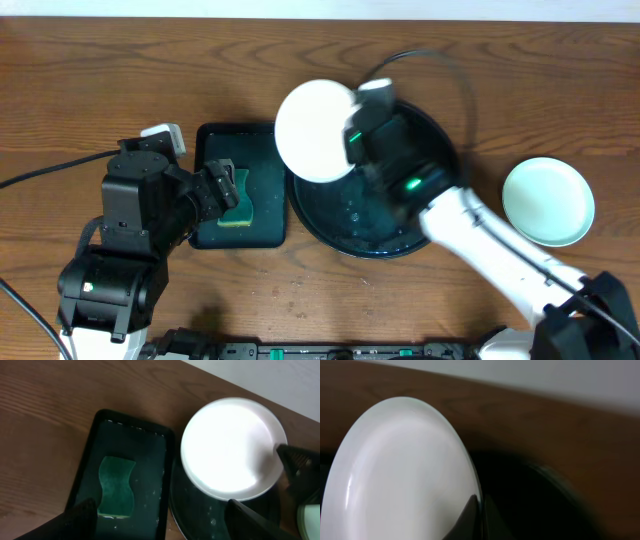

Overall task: Clean dirty plates on tray and stack at the side
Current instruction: 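Carry the white plate right and place it on the pale green stack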

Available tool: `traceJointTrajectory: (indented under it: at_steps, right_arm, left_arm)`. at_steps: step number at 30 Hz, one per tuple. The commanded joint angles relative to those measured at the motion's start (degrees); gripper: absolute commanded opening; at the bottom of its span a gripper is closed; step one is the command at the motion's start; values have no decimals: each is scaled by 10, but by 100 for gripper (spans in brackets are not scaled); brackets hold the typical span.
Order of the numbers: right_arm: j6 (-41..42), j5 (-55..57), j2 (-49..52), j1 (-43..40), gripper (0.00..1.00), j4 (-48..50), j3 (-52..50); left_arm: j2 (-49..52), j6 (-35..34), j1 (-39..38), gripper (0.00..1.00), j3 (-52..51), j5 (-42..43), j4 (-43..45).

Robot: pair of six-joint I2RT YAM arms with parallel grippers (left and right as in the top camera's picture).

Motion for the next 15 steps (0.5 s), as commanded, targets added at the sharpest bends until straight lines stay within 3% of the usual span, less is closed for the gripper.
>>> traceJointTrajectory:
  at_steps: [1,3,8,11,15]
  right_arm:
    - [139,-356,-35,-82,2,-3,7]
    - [145,-411,-66,-139,2,-26,7]
    - [143,-405,-152,-292,1,-146,7]
    - [142,-343,-191,-408,1,-261,7]
    - [123,-174,-193,-548,1,-410,5]
  left_arm:
    - [0,1,2,82,7,-1,-1]
    - [0,1,2,82,7,-1,-1]
    - [0,1,2,82,7,-1,-1]
    - [0,1,2,82,7,-1,-1]
    - [0,1,2,82,7,-1,-1]
